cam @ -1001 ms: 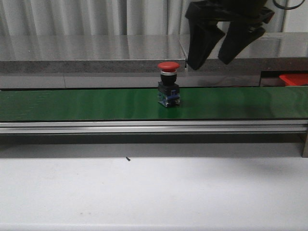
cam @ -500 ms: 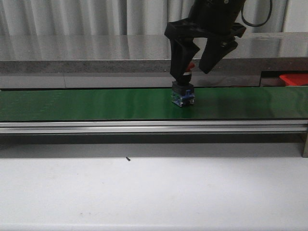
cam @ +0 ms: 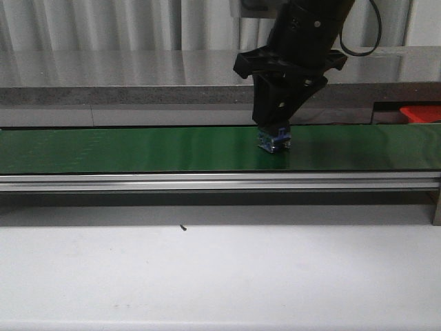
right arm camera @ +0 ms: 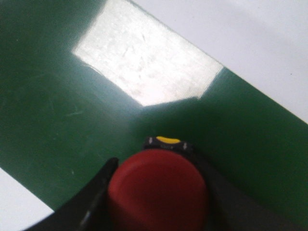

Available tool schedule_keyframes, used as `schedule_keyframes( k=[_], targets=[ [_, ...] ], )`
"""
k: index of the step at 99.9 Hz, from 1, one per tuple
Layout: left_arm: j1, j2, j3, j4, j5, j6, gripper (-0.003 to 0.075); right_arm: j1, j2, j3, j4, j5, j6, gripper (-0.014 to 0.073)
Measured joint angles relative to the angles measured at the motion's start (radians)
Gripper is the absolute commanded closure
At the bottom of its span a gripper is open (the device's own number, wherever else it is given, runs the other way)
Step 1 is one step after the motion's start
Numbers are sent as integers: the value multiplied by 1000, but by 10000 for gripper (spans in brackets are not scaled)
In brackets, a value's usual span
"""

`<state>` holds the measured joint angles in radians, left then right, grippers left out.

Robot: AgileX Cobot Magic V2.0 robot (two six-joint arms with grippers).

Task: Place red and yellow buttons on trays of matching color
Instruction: 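Drop the second red button into the red tray with the right gripper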

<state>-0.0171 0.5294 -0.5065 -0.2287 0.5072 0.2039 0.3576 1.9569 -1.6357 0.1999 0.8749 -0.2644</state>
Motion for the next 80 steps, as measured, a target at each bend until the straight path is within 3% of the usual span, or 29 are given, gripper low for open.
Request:
schedule_keyframes(
  k=[41, 53, 80],
  targets=[
    [0, 0, 0, 0, 0, 0, 739, -80, -57, -2, 0, 38, 9, 359],
    [0, 0, 0, 0, 0, 0, 739, -192, -132, -2, 0, 49, 9, 359],
    [0, 0, 0, 0, 0, 0, 739, -582, -215, -13, -2, 97, 9, 359]
  ],
)
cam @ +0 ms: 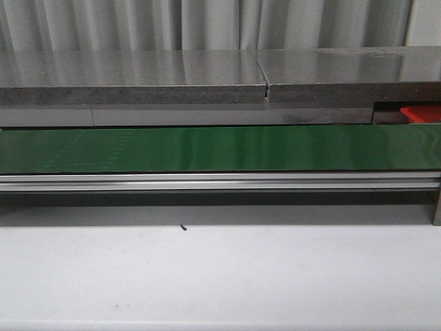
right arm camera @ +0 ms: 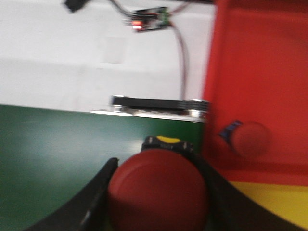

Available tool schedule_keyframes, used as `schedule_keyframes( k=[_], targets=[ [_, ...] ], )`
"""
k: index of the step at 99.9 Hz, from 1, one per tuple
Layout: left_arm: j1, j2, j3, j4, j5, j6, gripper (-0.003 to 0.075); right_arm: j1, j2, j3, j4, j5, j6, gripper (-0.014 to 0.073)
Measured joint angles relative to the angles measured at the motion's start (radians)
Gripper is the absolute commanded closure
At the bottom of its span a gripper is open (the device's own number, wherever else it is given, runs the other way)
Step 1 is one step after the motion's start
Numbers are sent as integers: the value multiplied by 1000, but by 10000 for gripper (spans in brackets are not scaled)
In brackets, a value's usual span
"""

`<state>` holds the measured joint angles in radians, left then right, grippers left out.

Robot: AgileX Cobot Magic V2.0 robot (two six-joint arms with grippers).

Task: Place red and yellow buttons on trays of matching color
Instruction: 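Drop the second red button into the red tray with the right gripper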

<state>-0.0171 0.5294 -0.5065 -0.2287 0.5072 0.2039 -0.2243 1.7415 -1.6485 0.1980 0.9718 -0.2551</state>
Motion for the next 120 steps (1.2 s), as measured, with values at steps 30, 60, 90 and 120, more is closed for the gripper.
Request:
schedule_keyframes(
  k=[30, 60, 90, 120],
  targets=[
    [0, 0, 0, 0, 0, 0, 739, -272, 45, 0, 6, -21, 0, 359],
    [0, 0, 0, 0, 0, 0, 739, -295, 213, -4, 69, -136, 0, 359],
    [0, 0, 0, 0, 0, 0, 739, -295, 359, -113, 100, -142, 2, 359],
    [0, 0, 0, 0, 0, 0, 739, -295, 430, -195, 114, -117, 2, 359]
  ],
)
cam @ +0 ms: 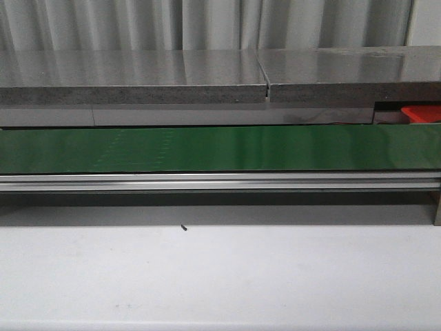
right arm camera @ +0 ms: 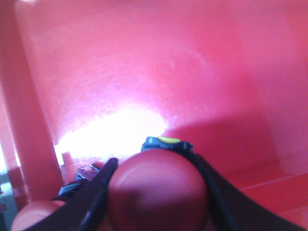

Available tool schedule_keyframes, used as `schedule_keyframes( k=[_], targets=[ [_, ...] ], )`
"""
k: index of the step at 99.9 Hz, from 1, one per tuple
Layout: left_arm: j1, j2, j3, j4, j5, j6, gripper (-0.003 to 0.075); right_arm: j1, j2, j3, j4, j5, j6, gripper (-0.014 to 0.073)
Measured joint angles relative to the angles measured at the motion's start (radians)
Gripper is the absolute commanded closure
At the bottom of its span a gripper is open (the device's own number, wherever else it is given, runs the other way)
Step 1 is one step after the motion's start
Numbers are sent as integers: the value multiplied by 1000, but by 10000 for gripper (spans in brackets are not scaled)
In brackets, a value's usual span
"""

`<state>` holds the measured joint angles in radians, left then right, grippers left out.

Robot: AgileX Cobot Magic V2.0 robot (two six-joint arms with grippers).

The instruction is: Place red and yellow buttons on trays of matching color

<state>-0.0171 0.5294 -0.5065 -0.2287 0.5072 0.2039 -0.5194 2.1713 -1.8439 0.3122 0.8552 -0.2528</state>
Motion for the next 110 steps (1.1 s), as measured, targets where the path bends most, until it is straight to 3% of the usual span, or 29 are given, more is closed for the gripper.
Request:
schedule_keyframes(
  k=[34, 41, 56, 63, 110],
  targets=[
    [0, 0, 0, 0, 0, 0, 739, 0, 55, -4, 14, 39, 0, 340],
    [0, -1, 0, 0, 0, 0, 739, 0, 55, -6, 15, 39, 0, 286],
    [0, -1, 0, 0, 0, 0, 739, 0, 55, -6, 17, 48, 0, 84],
    [0, -1, 0, 0, 0, 0, 739, 0, 55, -6, 17, 50, 0, 37],
    [0, -1, 0, 0, 0, 0, 739, 0, -106, -6, -8, 36, 0, 44]
  ],
)
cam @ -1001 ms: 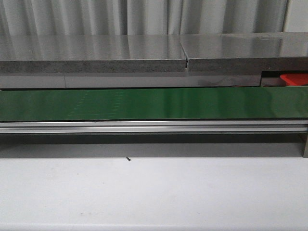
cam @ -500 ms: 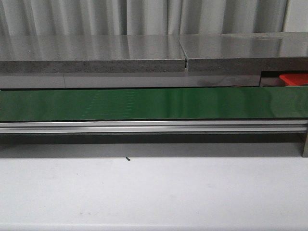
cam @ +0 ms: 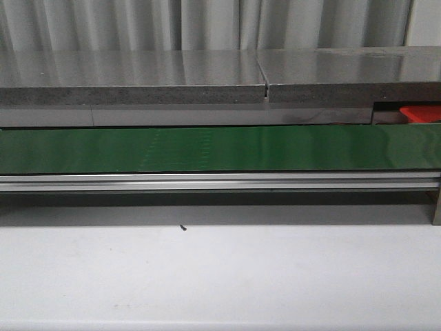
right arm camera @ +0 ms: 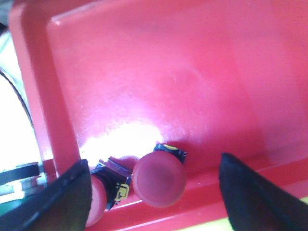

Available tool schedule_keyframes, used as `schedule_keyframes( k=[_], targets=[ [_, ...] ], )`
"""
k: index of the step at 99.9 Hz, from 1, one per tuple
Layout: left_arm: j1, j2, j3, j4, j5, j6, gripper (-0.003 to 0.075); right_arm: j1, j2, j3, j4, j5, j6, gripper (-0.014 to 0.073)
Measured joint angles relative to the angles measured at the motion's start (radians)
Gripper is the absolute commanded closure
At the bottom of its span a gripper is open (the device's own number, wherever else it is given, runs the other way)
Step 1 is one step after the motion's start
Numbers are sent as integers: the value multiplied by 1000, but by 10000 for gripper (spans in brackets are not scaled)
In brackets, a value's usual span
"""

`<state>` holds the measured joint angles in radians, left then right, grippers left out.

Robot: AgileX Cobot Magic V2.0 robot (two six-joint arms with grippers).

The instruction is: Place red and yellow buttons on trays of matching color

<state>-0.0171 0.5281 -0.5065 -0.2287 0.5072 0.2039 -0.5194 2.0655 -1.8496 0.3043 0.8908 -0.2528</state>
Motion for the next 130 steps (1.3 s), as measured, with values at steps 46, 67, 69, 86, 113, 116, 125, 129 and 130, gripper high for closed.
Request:
schedule_keyframes(
  k=[46, 67, 69, 86, 113, 116, 125, 129, 130],
  targets=[
    [0, 0, 0, 0, 0, 0, 739, 200, -329, 14, -69, 63, -20, 44],
    [0, 0, 0, 0, 0, 0, 739, 359, -520, 191, -103, 28, -25, 44],
    [0, 0, 0, 0, 0, 0, 739, 370, -539, 219, -104, 22, -25, 44],
    [0, 0, 0, 0, 0, 0, 739, 425, -711, 478, -111, -60, -25, 45],
    [0, 0, 0, 0, 0, 0, 739, 434, -1006, 872, -113, -132, -26, 214],
    [0, 0, 0, 0, 0, 0, 739, 434, -1036, 903, -113, -135, -26, 252],
    [0, 0, 0, 0, 0, 0, 739, 434, -1128, 989, -113, -141, -28, 352],
    [0, 0, 0, 0, 0, 0, 739, 434, -1167, 1022, -113, -142, -28, 390],
    [0, 0, 0, 0, 0, 0, 739, 434, -1173, 1027, -113, -142, -28, 405]
  ],
)
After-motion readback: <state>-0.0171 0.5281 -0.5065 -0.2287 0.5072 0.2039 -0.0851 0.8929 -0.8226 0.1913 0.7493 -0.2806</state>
